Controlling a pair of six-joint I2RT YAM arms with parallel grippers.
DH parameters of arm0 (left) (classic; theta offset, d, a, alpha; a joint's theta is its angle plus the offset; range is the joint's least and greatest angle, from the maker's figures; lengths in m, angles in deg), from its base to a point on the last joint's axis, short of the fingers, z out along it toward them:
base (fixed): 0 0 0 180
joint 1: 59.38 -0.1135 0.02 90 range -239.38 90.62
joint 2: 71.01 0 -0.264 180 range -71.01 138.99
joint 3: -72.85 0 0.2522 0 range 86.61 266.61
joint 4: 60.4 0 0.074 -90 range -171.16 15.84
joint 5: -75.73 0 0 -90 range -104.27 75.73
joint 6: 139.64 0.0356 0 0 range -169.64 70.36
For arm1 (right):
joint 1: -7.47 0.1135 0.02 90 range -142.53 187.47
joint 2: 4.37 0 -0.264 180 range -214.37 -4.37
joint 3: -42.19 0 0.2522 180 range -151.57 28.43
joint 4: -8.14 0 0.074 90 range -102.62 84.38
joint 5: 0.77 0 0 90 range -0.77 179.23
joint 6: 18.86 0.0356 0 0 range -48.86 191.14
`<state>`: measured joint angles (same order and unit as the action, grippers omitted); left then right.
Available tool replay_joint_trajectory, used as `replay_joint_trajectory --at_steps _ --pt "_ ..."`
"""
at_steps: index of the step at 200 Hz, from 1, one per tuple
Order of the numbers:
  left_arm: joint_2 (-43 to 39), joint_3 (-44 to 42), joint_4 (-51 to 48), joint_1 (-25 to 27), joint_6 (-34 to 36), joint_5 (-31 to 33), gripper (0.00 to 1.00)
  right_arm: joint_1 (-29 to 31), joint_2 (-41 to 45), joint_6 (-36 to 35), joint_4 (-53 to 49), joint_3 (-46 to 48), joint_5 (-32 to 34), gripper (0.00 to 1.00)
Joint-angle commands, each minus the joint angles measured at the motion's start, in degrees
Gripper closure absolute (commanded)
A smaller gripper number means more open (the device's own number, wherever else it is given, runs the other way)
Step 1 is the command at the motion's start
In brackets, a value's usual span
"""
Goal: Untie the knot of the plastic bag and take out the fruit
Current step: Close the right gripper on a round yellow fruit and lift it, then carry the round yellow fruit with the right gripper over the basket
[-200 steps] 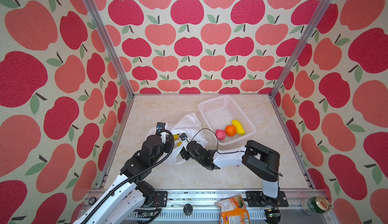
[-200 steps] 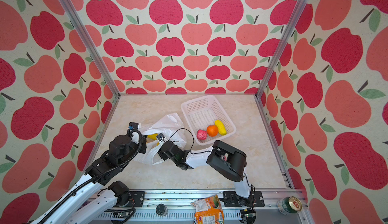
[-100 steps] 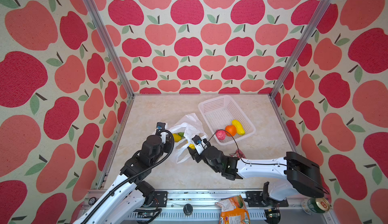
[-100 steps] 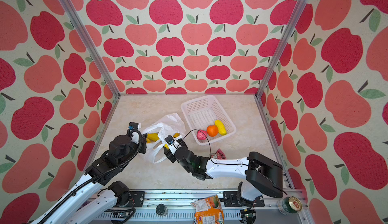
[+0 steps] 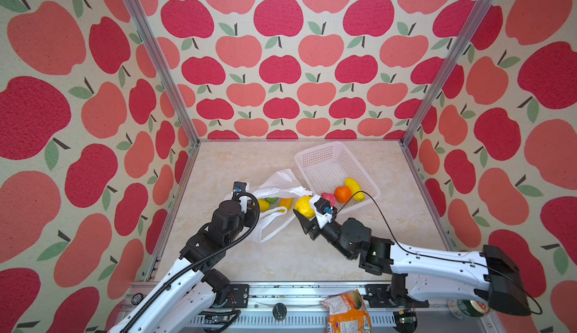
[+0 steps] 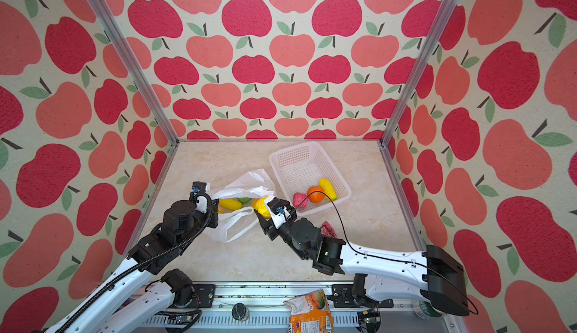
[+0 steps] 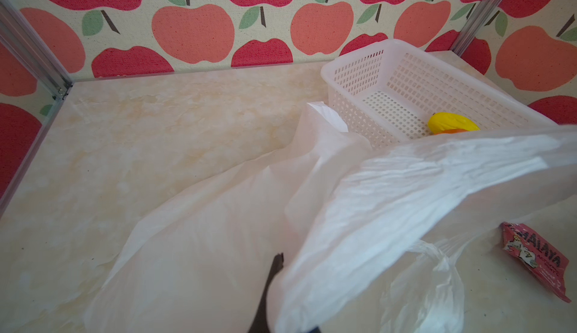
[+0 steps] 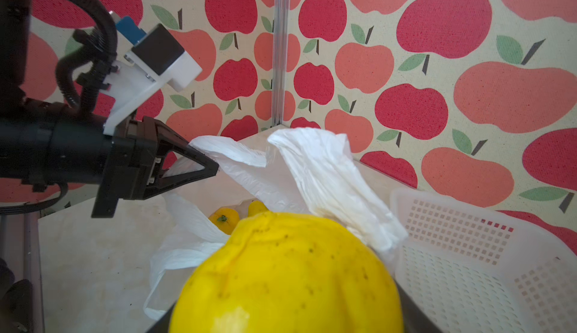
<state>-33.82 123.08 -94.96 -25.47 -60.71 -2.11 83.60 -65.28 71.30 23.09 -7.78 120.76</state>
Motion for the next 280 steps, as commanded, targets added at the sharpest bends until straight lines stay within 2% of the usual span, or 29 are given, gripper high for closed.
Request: replay_joint_trajectory --at_steps 1,33,52,56,83,127,159,184,238,280 --pt "0.2 1.4 -0.5 0.2 -0.8 0.8 1.00 0.0 6.6 -1.7 -2.3 1.7 -0.9 0.60" --pt "0.3 1.4 -0.5 0.2 -0.8 0.9 1.00 -3.0 17.7 -1.4 -4.8 4.9 -0.3 0.60" --pt "0.2 1.5 -0.6 0.2 -0.8 0.9 1.00 -6.6 22.5 1.6 -8.0 6.5 1.3 0.60" --pt "0.2 1.5 -0.6 0.3 -0.9 0.9 1.00 -9.3 23.1 2.6 -9.0 6.6 1.5 0.60" --pt "0.3 1.5 -0.7 0.2 -0.8 0.8 1.00 -18.0 22.7 9.6 -17.0 5.5 0.1 0.60" --pt "0.1 1.5 -0.9 0.3 -1.0 0.8 1.00 -34.3 8.0 20.8 -27.9 -1.0 -13.1 0.64" --pt "0.3 1.5 -0.7 0.3 -0.8 0.8 1.00 -40.3 -5.1 23.7 -30.9 -6.2 -18.8 0.65" --pt "0.7 1.6 -0.5 0.2 -0.8 0.8 1.00 -41.9 -14.7 23.4 -32.6 -11.0 -20.2 0.68" --pt "1.2 1.7 -0.2 0.3 -0.5 0.9 1.00 -42.8 -30.0 20.9 -34.0 -20.3 -19.7 0.68" --pt "1.4 1.7 0.0 0.2 -0.4 0.8 1.00 -42.9 -39.9 19.6 -37.9 -28.0 -16.6 0.69"
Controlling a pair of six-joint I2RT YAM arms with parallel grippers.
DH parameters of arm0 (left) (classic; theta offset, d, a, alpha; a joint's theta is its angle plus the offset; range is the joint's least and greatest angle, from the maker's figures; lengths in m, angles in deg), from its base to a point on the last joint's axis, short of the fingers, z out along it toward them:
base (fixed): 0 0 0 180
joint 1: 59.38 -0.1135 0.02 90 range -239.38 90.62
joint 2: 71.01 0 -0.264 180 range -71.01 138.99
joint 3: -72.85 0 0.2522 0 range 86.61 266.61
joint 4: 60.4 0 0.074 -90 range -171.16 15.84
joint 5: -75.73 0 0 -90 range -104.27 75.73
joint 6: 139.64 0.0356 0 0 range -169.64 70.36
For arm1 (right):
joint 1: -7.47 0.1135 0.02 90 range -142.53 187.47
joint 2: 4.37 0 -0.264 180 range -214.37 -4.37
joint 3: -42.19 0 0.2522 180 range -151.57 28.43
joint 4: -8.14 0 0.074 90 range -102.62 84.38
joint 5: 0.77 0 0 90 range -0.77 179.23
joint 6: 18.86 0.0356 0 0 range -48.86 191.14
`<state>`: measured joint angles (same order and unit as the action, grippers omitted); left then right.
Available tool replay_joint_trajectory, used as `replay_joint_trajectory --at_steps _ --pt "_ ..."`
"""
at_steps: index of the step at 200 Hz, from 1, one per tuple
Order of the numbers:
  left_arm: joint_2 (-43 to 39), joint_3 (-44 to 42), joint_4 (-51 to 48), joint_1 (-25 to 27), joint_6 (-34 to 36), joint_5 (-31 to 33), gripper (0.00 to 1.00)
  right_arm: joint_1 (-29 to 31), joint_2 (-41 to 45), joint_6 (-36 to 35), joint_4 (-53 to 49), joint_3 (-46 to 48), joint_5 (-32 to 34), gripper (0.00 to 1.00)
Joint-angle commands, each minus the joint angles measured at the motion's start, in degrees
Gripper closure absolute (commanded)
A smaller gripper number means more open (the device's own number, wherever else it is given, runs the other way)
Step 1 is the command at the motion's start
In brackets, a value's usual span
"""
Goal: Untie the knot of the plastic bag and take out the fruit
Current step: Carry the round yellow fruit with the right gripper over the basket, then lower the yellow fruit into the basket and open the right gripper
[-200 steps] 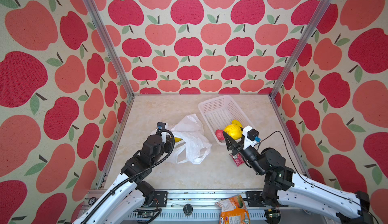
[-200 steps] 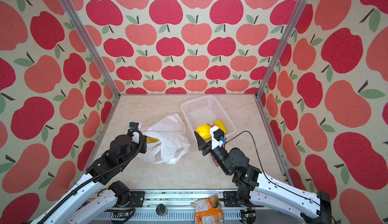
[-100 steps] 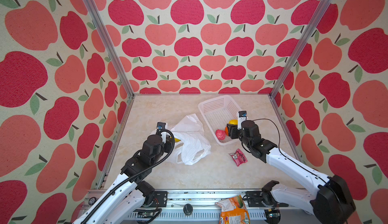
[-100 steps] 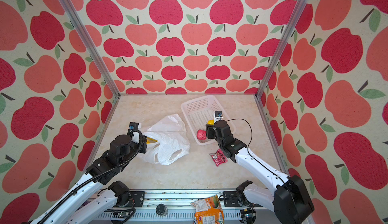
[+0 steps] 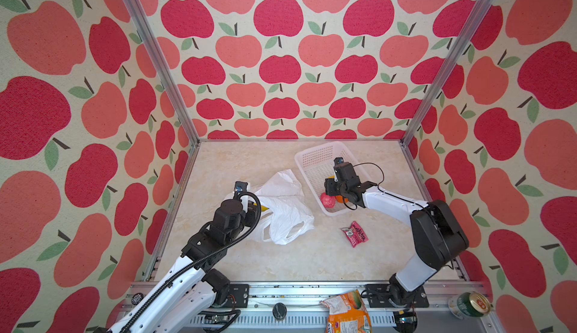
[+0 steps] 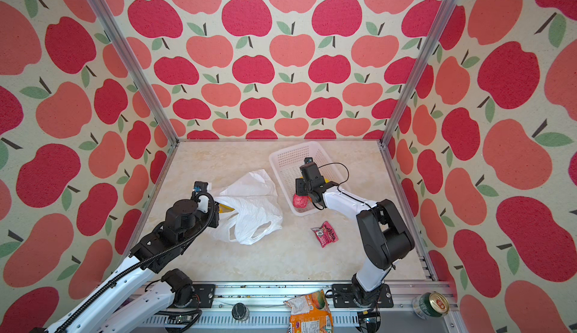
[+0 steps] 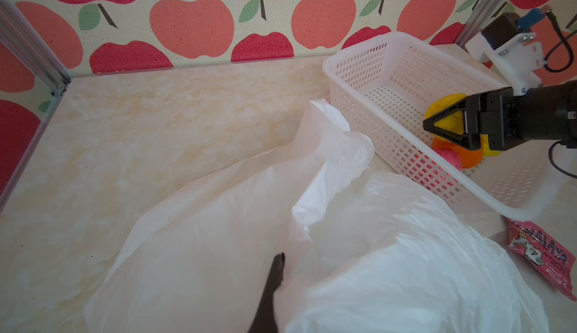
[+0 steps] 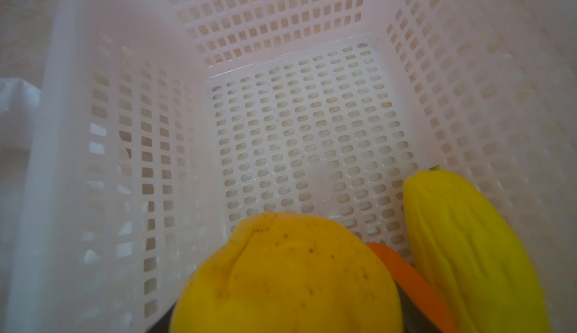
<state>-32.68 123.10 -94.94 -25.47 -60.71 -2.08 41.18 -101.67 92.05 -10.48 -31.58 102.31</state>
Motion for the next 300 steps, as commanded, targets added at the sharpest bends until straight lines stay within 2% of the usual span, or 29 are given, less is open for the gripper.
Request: replay_joint_trajectory --at_steps 1,35,76,169,205,252,300 --pt "0.2 1.7 0.0 0.2 -0.4 0.7 1.00 -0.5 -3.7 -1.2 -4.4 -4.3 1.9 0.69" --pt "0.2 1.7 0.0 0.2 -0.3 0.6 1.00 -0.5 -8.2 -1.8 -5.4 -7.9 2.2 0.69" --pt "0.3 1.6 0.1 0.2 -0.4 0.5 1.00 -0.7 -12.0 -1.5 -6.0 -10.4 2.0 0.63" --pt "0.5 1.6 0.2 0.2 -0.4 0.3 1.00 0.2 -20.4 -2.2 -10.3 -18.9 -4.9 0.55" --pt "0.7 1.7 0.3 0.2 -0.3 0.4 1.00 3.2 -20.8 -4.0 -10.8 -20.8 -3.8 0.46" --pt "0.6 1.7 0.2 0.2 -0.3 0.2 1.00 3.9 -20.4 -3.3 -11.0 -21.0 -4.6 0.30" --pt "0.6 1.7 0.2 0.3 -0.3 0.2 1.00 4.4 -12.0 -3.2 -8.6 -14.7 -3.4 0.15"
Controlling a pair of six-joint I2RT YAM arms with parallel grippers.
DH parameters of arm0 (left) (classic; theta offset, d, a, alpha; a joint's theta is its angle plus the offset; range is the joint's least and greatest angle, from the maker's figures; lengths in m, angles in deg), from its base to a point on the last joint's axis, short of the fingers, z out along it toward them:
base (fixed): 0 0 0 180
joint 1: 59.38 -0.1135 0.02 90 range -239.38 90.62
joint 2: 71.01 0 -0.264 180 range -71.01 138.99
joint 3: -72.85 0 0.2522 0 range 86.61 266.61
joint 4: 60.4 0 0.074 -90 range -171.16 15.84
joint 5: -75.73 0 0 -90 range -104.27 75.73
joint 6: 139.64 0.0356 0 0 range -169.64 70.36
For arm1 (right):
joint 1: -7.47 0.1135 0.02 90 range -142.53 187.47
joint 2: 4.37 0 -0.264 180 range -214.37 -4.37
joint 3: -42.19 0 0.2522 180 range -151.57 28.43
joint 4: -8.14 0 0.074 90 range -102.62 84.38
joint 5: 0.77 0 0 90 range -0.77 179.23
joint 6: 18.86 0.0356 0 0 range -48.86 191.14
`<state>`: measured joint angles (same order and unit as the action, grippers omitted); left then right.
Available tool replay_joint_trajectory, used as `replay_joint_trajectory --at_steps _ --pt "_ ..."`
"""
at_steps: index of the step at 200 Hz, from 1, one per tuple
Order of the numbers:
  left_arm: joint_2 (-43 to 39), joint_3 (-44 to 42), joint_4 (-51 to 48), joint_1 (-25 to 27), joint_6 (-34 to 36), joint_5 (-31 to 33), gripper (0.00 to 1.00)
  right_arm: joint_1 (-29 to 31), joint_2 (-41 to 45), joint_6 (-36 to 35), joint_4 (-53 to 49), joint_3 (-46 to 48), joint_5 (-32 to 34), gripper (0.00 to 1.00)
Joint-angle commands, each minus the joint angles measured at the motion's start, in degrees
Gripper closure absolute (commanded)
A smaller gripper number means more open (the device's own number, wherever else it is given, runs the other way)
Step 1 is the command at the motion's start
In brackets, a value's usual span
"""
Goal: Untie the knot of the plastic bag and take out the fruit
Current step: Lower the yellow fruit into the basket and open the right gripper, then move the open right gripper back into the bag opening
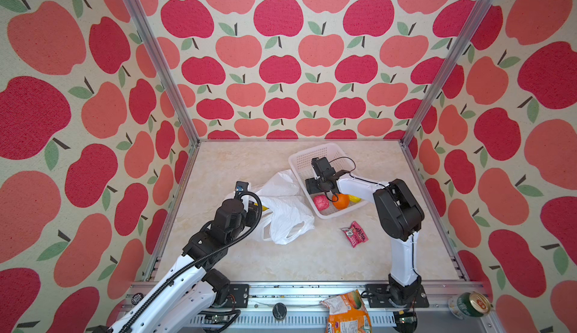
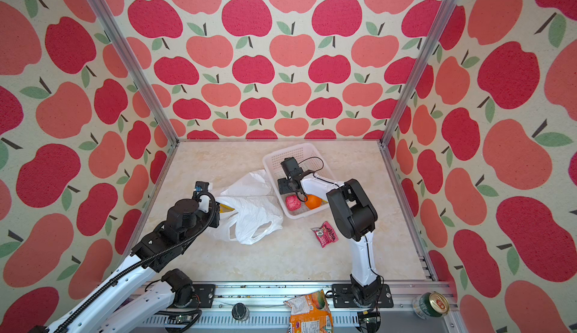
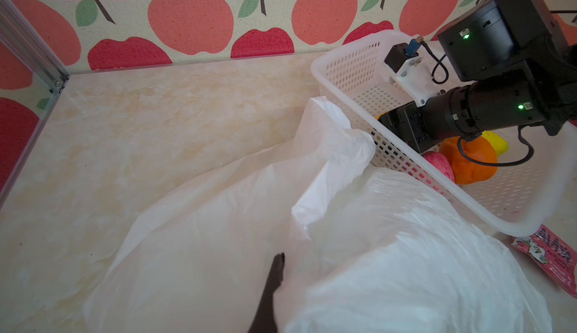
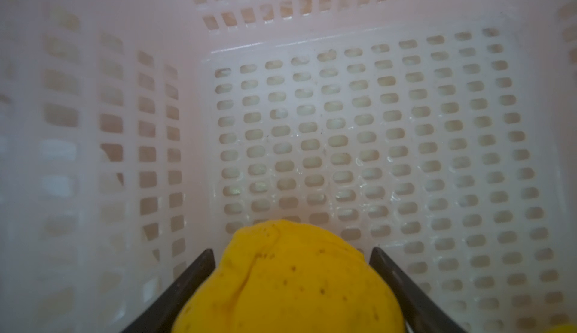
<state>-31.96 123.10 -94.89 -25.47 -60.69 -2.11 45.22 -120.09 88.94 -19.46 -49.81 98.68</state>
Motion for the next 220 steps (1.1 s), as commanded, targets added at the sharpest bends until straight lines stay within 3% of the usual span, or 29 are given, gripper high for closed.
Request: replay_joint_trajectory --at_steps 1,28,64,95,120,183,220 --pt "-0.1 1.7 0.2 0.3 -0.3 0.2 1.00 0.4 6.7 0.0 0.4 3.7 0.2 0.14" --pt "-0.1 1.7 0.2 0.2 -0.3 0.2 1.00 0.7 14.9 -0.1 2.8 9.5 0.5 0.07" --pt "0.0 1.7 0.1 0.3 -0.4 0.2 1.00 2.3 29.7 -0.9 7.1 19.5 1.6 0.07" --pt "-0.2 1.7 0.0 0.2 -0.4 0.2 1.00 6.7 44.2 -4.4 14.1 28.3 1.0 0.18" --pt "-0.1 1.7 -0.1 0.2 -0.5 0.2 1.00 14.8 51.6 -10.0 18.0 31.6 2.2 0.27" --pt "-0.2 1.7 -0.4 0.3 -0.7 0.2 1.00 34.4 49.7 -20.1 26.7 32.2 2.6 0.37" --pt "-0.2 1.7 -0.4 0.3 -0.7 0.3 1.00 39.6 44.1 -21.8 29.9 29.9 2.7 0.40"
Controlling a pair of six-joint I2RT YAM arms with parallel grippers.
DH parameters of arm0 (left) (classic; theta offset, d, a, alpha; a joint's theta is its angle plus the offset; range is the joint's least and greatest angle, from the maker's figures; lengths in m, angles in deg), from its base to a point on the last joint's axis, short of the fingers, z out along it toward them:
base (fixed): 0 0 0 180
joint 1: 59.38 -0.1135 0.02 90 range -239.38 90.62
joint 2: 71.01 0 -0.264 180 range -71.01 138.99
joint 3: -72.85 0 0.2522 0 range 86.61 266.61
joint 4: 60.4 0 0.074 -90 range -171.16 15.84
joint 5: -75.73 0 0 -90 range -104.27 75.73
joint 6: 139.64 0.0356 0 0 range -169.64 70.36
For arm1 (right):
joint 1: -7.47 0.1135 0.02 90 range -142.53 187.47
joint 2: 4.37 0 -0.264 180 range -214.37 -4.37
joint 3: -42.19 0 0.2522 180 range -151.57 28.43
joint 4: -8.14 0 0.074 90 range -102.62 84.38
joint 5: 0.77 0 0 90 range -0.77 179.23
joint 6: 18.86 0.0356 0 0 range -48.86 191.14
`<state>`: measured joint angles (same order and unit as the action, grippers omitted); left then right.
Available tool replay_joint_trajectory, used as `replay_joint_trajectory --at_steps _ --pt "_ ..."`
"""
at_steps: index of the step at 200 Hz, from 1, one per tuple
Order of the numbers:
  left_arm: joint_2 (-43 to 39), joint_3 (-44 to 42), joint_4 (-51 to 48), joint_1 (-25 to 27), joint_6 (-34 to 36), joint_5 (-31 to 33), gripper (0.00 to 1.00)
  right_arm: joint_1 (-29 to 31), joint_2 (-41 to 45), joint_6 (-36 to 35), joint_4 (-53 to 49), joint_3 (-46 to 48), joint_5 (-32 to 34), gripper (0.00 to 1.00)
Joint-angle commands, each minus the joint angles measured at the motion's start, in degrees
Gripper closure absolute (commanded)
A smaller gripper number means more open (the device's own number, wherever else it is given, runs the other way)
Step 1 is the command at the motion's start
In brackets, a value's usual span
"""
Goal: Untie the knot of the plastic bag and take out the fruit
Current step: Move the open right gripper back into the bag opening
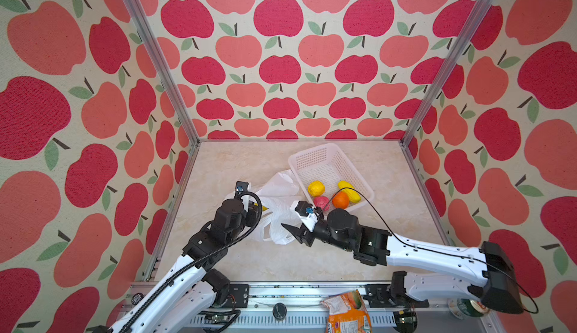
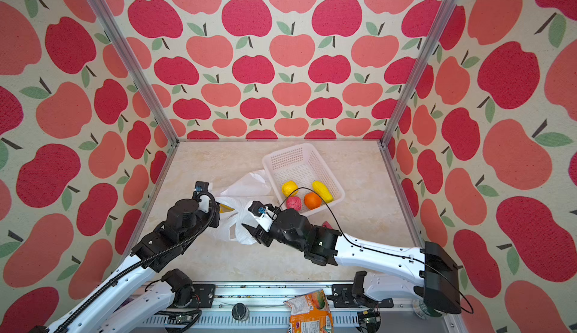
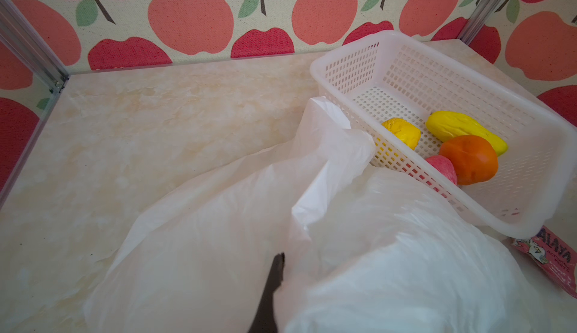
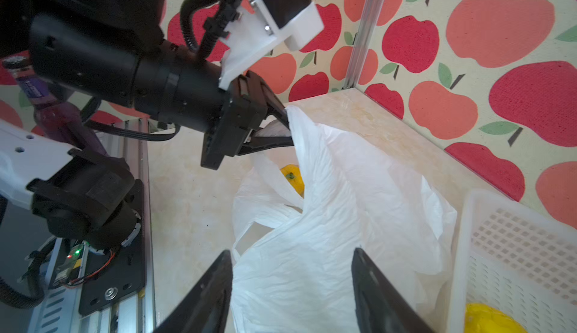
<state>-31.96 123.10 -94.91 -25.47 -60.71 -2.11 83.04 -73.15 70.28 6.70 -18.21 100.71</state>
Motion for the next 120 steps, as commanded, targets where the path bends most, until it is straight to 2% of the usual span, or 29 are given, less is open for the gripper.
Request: replay_joint_trajectory --at_steps 1,54,120 --pt "-0.2 1.7 -0.4 0.3 -0.7 0.3 1.00 1.8 -3.0 -3.2 3.8 -1.8 0.6 0.40" --pt "0.4 1.7 -0.2 0.3 -0.6 0.3 1.00 2.7 -12.5 -0.5 6.4 -5.7 1.1 0.43" --pt "0.0 1.7 -0.3 0.3 -0.6 0.2 1.00 2.3 -24.9 2.1 3.0 -13.1 12.1 0.49"
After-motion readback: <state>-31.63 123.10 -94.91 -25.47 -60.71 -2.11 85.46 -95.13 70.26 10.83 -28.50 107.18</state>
